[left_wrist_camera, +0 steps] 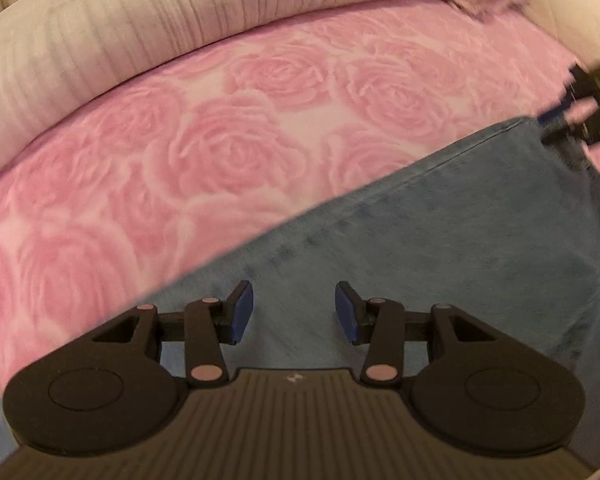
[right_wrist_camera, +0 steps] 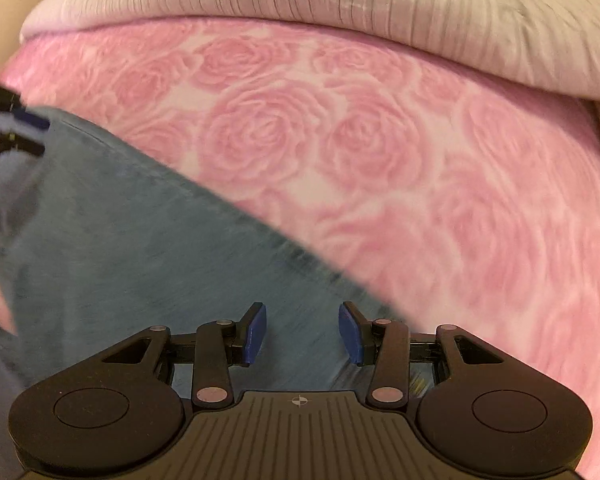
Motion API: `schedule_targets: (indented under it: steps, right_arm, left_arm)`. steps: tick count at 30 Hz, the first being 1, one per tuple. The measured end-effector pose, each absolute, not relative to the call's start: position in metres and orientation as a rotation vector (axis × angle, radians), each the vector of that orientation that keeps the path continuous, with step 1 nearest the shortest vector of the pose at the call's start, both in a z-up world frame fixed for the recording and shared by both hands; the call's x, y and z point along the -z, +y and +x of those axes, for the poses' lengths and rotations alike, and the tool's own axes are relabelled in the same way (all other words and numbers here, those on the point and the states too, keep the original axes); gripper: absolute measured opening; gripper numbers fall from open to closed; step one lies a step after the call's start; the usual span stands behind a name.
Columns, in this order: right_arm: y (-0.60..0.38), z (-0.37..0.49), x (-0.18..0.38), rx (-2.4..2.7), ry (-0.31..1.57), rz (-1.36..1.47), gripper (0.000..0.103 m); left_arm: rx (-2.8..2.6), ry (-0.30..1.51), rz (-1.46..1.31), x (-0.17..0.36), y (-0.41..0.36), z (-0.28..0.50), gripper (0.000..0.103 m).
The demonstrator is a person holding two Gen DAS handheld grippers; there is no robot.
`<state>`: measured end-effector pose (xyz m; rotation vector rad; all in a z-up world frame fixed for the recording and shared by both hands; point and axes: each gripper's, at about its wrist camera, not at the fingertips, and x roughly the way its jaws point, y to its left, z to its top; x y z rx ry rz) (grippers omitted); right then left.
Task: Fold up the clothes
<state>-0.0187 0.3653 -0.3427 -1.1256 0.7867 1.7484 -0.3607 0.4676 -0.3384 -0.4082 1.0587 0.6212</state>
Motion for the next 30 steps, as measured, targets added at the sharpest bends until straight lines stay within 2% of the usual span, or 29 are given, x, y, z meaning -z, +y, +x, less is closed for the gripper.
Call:
schedule_targets:
  steps: [2,3,10,12,13,14,15,16,17,19,25,30]
  right_arm:
    - [0.381,-0.01,0.35,-1.771,0.79,-1.165,0.058]
    - [0.388,-0.006,0.355,-1.783,0.792,-1.191,0.059]
    - [0.412,0.01,0.379,-1.825,0.88,-1.296,0.06]
    - [0.413,0.012,0.38,-1.828,0.891,-1.297,0.056]
    - [0.413,0.011,0.379,-1.827,0.895,-1.3,0.043]
    - [0.412,0.01,0.377,-1.826,0.906,-1.297,0.028]
    - [0.411,0.009,0.375,-1.819,0.905,-1.295,0.024]
    - [0.408,0.007,0.372,-1.816,0.889,-1.299,0.016]
    - [0.403,0.005,0.367,-1.813,0.862,-1.3,0.014]
    - [0.393,-0.001,0.357,-1.792,0.8,-1.283,0.013]
    - [0.317,-0.038,0.296,-1.703,0.467,-1.222,0.011]
    - [0.197,-0.079,0.238,-1.614,0.241,-1.172,0.011]
  left_arm:
    - [-0.581,1.085,-0.371,0.343,0.483,-0.361,0.043]
    - [-0.563,1.099,-0.35,0.344,0.488,-0.362,0.044]
    - [-0.464,1.225,-0.296,0.369,0.521,-0.379,0.054]
    - [-0.448,1.206,-0.329,0.373,0.526,-0.386,0.054]
    - [-0.445,1.195,-0.343,0.373,0.527,-0.389,0.052]
    - [-0.436,1.187,-0.348,0.373,0.527,-0.39,0.042]
    - [-0.421,1.179,-0.346,0.372,0.525,-0.392,0.037]
    - [-0.413,1.177,-0.331,0.371,0.521,-0.392,0.025]
    - [-0.415,1.176,-0.307,0.368,0.517,-0.391,0.012]
    - [-0.428,1.17,-0.253,0.362,0.506,-0.391,0.005]
    - [-0.594,1.046,-0.132,0.307,0.44,-0.409,0.003]
    - [-0.749,0.85,-0.238,0.235,0.336,-0.456,0.003]
